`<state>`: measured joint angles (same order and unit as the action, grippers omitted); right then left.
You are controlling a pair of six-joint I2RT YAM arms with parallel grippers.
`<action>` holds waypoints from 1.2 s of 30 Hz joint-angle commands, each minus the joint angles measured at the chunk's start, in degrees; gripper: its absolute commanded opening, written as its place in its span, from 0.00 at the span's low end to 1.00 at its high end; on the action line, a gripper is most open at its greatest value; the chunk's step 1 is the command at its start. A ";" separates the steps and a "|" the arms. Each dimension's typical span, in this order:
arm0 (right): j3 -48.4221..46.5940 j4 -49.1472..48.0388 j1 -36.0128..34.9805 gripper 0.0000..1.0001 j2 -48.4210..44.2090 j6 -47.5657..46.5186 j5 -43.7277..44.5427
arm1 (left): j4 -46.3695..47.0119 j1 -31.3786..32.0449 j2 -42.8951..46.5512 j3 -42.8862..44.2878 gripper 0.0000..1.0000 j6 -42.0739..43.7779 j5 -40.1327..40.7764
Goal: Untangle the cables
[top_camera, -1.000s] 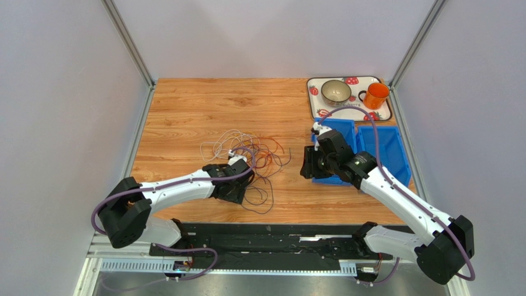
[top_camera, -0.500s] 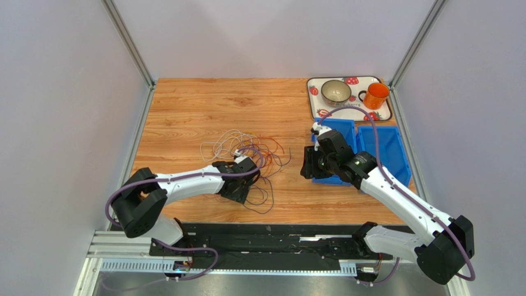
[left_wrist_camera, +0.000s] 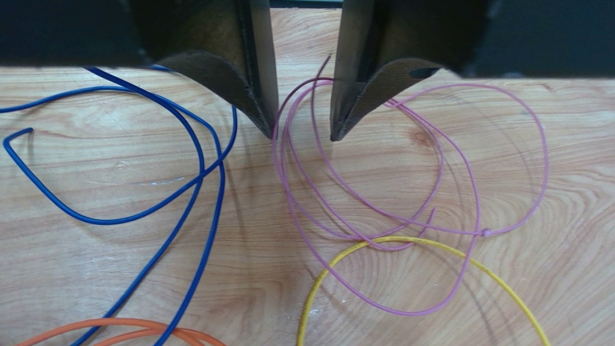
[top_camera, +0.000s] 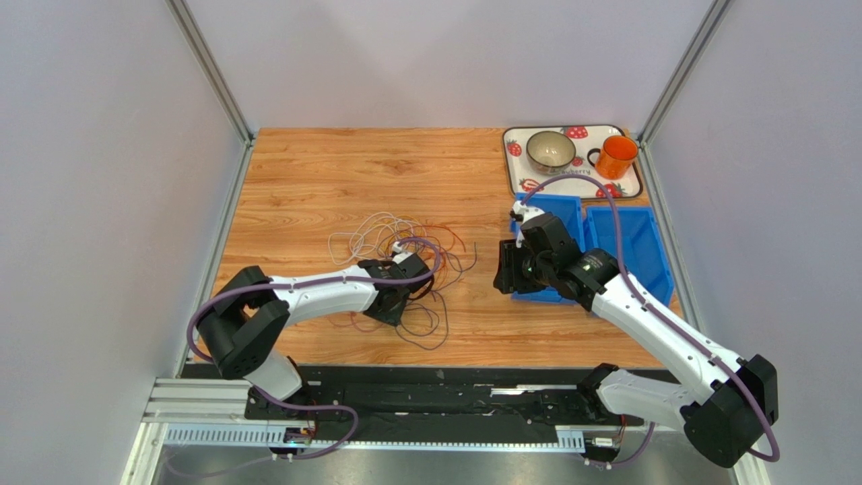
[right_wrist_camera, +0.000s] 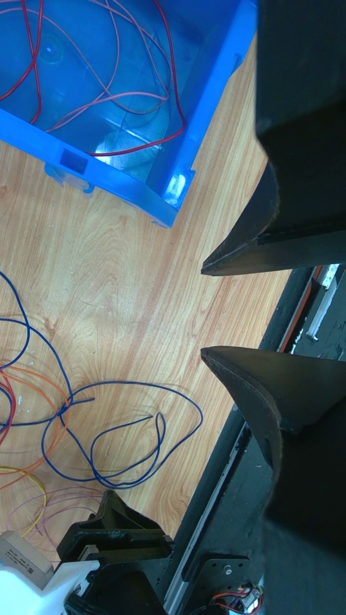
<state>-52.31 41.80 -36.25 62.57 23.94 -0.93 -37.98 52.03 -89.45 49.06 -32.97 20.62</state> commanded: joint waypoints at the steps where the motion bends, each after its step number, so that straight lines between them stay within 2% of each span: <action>1: 0.11 0.21 -0.31 0.44 -1.48 -0.83 0.75 | 1.76 -0.09 0.07 -2.91 0.36 -2.80 -3.21; 2: 0.11 0.21 -0.23 0.44 -1.57 -0.83 0.75 | 1.50 -0.09 0.06 -3.00 0.33 -3.15 -3.22; 3: 0.19 0.30 -0.31 0.44 -1.57 -0.74 0.75 | 1.68 -0.09 0.24 -3.35 0.23 -3.76 -3.22; 4: 0.37 0.30 -0.23 0.44 -1.48 -0.65 0.75 | 1.94 -0.09 0.76 -3.62 0.09 -3.94 -3.22; 6: 0.28 0.21 -0.31 0.44 -1.48 -0.57 0.49 | 2.29 -0.17 1.12 -4.14 0.00 -4.64 -3.31; 12: 0.11 0.47 -0.31 0.44 -1.66 -0.30 0.49 | 2.47 -0.26 1.47 -4.15 0.00 -4.74 -3.92; 16: -0.51 1.17 -0.23 0.44 -2.18 -0.04 0.40 | 1.68 -0.35 6.72 -3.18 0.00 -4.21 -6.64; 26: -2.26 1.62 -0.31 0.44 -4.29 1.54 -2.32 | -14.57 -1.93 21.15 11.48 0.00 0.01 -8.40; 30: -3.14 0.74 -0.22 0.45 -5.61 2.60 -6.09 | -13.45 -2.37 26.76 13.61 0.00 1.50 -16.28; 36: -4.11 -3.30 -0.31 0.48 -8.07 7.16 -15.76 | -5.27 -2.55 31.79 12.91 0.00 3.44 -29.91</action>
<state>-53.34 43.27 -36.25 56.75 26.92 -8.95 -47.83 49.74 -59.94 61.34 -32.12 2.35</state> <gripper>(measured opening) 0.463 0.009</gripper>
